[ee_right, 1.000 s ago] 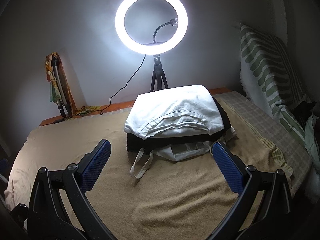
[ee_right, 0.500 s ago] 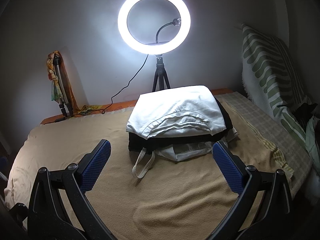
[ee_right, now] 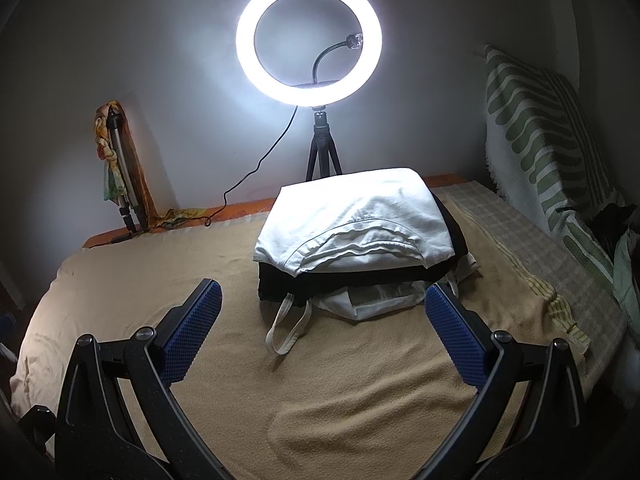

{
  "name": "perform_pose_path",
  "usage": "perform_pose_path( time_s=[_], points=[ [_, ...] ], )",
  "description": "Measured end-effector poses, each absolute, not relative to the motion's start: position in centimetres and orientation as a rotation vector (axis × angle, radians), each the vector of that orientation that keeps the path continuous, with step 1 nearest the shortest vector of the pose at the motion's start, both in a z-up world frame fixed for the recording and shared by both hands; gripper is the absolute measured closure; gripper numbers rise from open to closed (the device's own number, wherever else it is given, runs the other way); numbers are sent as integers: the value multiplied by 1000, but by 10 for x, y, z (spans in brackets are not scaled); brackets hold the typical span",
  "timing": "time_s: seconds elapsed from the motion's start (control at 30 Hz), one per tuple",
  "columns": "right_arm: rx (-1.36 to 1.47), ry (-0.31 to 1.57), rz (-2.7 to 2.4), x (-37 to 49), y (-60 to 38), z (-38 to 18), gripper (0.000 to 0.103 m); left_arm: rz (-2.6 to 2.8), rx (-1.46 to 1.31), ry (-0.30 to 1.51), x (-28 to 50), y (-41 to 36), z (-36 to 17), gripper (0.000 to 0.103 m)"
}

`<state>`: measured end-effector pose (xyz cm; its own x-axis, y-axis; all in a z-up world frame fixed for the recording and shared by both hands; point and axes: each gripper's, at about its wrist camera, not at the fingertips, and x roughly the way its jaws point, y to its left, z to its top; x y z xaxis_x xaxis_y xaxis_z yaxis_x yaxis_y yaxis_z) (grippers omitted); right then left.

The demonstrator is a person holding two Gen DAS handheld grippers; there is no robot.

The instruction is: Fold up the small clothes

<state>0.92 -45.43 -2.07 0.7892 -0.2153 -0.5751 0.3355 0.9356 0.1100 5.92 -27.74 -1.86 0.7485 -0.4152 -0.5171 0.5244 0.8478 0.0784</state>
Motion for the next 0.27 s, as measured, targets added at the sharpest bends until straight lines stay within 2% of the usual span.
perform_pose_path(
  time_s=[0.27],
  points=[
    [208,592,-294,10,-453,-22,0,-513,246,473,54,-275,-16,0]
  ],
)
